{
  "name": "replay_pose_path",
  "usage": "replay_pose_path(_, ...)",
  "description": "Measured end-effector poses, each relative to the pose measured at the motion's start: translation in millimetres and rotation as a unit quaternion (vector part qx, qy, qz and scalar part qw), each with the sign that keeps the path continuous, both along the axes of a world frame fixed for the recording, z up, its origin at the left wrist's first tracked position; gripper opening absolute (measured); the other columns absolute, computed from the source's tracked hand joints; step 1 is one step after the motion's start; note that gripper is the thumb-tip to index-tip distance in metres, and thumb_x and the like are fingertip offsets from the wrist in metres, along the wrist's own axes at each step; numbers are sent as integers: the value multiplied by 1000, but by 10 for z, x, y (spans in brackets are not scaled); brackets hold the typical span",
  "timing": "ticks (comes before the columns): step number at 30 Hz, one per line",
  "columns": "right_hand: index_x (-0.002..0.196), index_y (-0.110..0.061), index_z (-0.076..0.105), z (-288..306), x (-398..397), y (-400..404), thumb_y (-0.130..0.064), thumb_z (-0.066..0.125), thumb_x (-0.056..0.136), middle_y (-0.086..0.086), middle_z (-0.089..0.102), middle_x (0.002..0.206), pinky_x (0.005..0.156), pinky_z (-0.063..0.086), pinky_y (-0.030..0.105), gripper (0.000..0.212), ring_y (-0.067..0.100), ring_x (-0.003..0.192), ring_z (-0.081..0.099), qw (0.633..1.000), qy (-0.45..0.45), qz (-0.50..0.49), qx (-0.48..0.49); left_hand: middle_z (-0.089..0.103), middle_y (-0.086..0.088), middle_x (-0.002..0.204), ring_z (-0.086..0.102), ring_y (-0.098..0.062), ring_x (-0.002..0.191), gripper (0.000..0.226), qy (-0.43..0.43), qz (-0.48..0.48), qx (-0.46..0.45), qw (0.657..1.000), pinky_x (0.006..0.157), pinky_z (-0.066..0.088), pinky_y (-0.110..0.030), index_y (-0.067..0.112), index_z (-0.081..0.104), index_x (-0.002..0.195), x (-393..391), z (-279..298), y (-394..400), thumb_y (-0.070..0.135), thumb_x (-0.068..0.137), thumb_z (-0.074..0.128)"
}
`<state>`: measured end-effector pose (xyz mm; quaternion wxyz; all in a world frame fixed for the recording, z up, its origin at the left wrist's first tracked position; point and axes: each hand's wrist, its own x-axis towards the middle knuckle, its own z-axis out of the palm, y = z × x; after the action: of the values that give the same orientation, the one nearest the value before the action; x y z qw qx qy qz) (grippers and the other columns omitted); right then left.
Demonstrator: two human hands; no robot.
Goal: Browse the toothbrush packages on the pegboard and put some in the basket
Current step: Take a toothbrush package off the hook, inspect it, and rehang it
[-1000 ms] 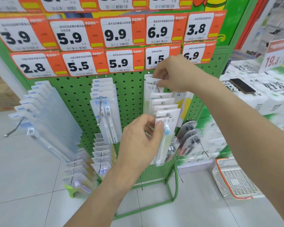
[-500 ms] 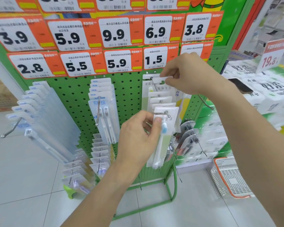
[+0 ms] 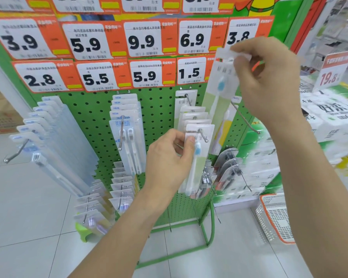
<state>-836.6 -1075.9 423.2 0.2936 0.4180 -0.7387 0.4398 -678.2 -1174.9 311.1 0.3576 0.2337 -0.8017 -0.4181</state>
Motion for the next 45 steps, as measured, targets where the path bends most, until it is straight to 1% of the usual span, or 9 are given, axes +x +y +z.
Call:
replay_pose_path(7,115,-9,68,-56,296,220,-10,47,102,7,60,105,70,40,17,24,16,80,54,998,14,-6,-57,64,15,74,60,0,76,12,6,4,5,1000,66,50,-20,23,65,89,-15,21,22,33,97,64)
replay_pose_path(14,117,-9,67,-334,573,339,-5,49,103,-1,52,99,71,34,8,24,-9,81,48,998,-18,16,-50,58,8,119,55,-7,114,38,93,29,9,995,99,46,-26,17,52,125,135,13,147,31,91,62)
replay_pose_path(17,117,-10,68,-515,730,327,-4,51,103,2,58,100,72,37,8,23,-6,85,52,997,-51,49,-38,61,3,117,60,-16,109,33,178,15,-13,984,91,48,-25,11,56,122,294,49,246,27,93,55)
replay_pose_path(22,118,-23,67,-849,1052,252,-19,53,103,-13,63,96,68,42,20,21,9,79,59,980,-149,130,-29,72,12,106,69,-8,94,38,126,-74,104,984,78,52,-17,22,58,132,594,161,357,40,99,54)
replay_pose_path(29,111,-27,68,-1287,1493,130,-19,69,95,-10,52,68,53,40,17,18,4,55,49,910,-363,193,-60,70,-18,74,57,-26,63,5,129,-41,226,965,57,48,-52,24,67,89,826,-61,154,27,93,68)
replay_pose_path(31,100,-24,71,-1373,1564,107,-29,69,94,-3,55,62,49,42,22,8,7,53,49,887,-410,204,-58,69,-21,73,55,-26,62,6,122,-28,243,962,58,47,-50,21,67,88,898,-170,113,26,91,69)
replay_pose_path(35,81,-3,65,-1612,1684,68,-40,64,91,-5,54,56,47,43,27,38,10,50,47,808,-533,245,-56,72,-12,70,59,-23,61,7,103,3,255,962,59,49,-45,21,67,89,1023,-356,59,26,91,70)
replay_pose_path(40,78,-3,64,-1768,1745,10,-33,67,93,-3,54,58,53,43,37,34,16,54,46,803,-540,251,-19,72,-18,71,59,-21,62,7,69,34,276,958,60,52,-48,25,74,98,1165,-538,44,28,93,69)
replay_pose_path(45,72,-20,66,-1776,1739,6,-32,66,89,-9,54,56,50,45,35,20,13,51,46,789,-545,280,41,78,-1,78,70,-12,72,12,35,32,278,959,66,54,-22,22,74,100,1308,-552,78,14,95,66)
